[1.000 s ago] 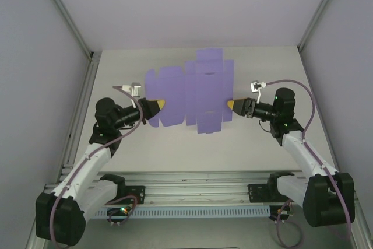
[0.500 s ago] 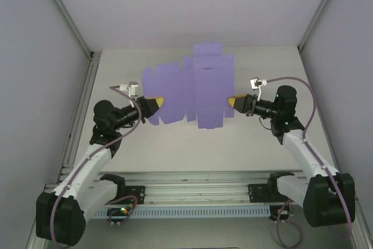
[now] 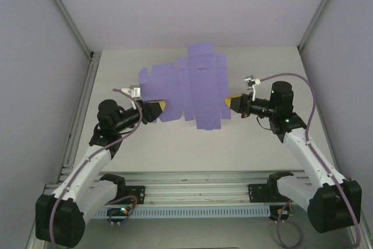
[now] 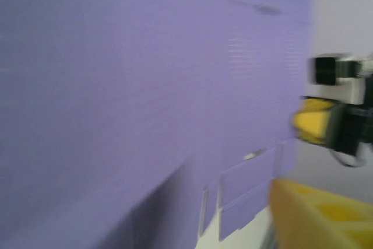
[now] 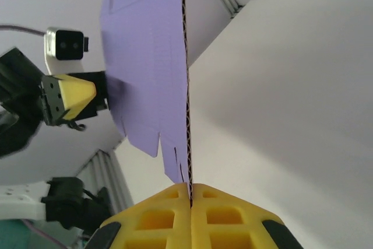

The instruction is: Assemble paper box

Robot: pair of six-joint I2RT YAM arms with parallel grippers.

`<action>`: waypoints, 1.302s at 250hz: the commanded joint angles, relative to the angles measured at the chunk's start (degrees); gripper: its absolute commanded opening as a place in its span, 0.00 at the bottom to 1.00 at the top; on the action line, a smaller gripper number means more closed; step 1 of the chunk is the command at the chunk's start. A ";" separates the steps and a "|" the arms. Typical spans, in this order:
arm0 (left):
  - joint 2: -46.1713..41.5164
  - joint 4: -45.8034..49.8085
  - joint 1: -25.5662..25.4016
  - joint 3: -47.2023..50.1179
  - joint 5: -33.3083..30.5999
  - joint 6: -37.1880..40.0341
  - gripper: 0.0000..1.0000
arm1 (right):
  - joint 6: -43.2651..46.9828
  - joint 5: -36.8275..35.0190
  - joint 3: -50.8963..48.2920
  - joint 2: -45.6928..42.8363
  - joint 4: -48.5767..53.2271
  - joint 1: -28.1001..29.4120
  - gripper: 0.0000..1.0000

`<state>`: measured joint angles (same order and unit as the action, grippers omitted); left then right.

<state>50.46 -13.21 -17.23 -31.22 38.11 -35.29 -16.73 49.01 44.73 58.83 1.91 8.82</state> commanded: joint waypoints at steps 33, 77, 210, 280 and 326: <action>-6.22 45.81 -0.17 -11.55 -44.60 9.01 1.00 | 24.77 -28.97 9.34 4.64 31.25 11.51 0.00; -4.92 43.05 -0.08 -11.88 -39.54 8.61 1.00 | 33.42 -54.87 13.67 12.50 31.70 21.49 0.00; 4.79 34.04 0.62 -11.35 -28.81 7.79 1.00 | 74.91 -85.60 -0.37 28.22 -19.70 36.70 0.00; 15.81 22.49 0.45 -16.34 -14.34 3.23 1.00 | 74.39 -86.81 -2.72 30.94 -22.22 38.88 0.00; 26.24 17.06 -1.41 -23.63 -2.07 0.25 1.00 | 73.94 -86.28 -2.54 30.26 -21.08 38.90 0.00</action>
<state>72.03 10.35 -17.17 -49.32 24.67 -32.21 57.49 -36.73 41.82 89.58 -18.74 47.53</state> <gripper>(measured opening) 0.999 0.047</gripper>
